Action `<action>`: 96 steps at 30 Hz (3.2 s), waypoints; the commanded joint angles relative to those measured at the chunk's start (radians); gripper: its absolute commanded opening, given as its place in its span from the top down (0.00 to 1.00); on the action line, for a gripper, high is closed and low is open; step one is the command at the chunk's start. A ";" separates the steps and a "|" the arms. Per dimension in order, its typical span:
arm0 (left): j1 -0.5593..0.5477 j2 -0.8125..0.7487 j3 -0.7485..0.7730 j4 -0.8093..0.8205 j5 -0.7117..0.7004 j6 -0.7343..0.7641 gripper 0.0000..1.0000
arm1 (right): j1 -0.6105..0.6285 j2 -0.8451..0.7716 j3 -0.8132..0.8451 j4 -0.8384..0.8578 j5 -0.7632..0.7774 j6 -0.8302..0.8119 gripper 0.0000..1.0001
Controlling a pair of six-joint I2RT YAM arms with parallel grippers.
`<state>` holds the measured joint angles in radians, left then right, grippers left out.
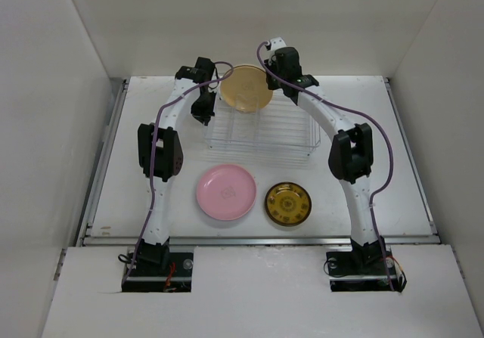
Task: Unload the plates from the dish rack
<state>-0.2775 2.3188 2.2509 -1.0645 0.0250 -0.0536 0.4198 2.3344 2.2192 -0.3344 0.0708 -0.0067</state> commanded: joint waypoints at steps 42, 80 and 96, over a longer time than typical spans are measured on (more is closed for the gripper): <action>0.034 -0.047 -0.068 -0.038 0.158 -0.174 0.85 | 0.039 -0.474 -0.317 -0.109 0.081 0.079 1.00; 0.063 -0.176 0.079 0.064 0.139 0.050 0.18 | 0.295 -0.616 -0.633 -0.282 -0.207 0.143 0.28; -0.014 -0.133 -0.002 0.739 0.127 0.268 0.18 | -0.150 -0.478 -0.421 -0.310 0.272 0.350 0.19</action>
<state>-0.2882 2.1647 2.2383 -0.5007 0.1429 0.1474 0.3428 1.7641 1.8000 -0.6296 0.2817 0.2897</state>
